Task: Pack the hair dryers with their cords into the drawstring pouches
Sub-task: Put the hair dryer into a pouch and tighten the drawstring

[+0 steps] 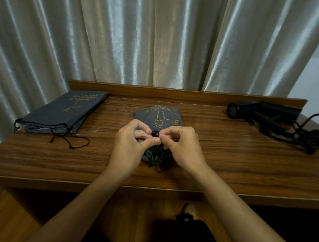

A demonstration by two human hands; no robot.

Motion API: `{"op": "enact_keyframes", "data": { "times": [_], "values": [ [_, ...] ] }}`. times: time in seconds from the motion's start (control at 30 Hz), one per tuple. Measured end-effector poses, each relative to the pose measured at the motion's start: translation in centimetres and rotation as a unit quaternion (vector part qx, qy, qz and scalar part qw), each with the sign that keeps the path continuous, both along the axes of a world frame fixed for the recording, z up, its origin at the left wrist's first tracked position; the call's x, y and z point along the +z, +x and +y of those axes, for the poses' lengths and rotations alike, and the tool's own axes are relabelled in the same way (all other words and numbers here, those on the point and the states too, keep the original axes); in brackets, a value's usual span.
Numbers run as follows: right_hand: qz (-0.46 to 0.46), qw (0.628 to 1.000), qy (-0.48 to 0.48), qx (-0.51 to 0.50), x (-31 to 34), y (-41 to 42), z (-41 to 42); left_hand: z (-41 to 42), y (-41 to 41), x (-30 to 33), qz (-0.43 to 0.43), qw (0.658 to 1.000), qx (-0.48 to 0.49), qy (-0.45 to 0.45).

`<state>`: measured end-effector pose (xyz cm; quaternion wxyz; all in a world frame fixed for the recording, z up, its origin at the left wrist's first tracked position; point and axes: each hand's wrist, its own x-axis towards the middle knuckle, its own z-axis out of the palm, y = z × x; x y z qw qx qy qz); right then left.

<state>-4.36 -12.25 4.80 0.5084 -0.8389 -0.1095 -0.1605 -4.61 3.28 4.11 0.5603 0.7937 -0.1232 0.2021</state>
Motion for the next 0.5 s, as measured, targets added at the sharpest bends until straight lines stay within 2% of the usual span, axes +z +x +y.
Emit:
{"op": "enact_keyframes", "data": {
  "times": [0.23,0.3,0.4,0.5],
  "values": [
    [0.061,0.997,-0.031,0.039,0.0,0.4,-0.2,-0.6,-0.2,-0.8,-0.022,0.999,0.025,-0.021],
    [0.093,0.994,0.009,0.06,0.1,0.4,-0.2,-0.8,-0.3,-0.8,-0.057,0.997,0.043,-0.002],
    [0.146,0.978,0.114,0.1,0.4,0.2,0.0,-1.0,-0.5,-0.8,-0.131,0.982,0.084,0.107],
    [0.143,0.974,0.139,0.105,0.4,0.1,0.3,-1.5,-0.9,-0.9,-0.158,0.963,0.103,0.194]
  ]
}}
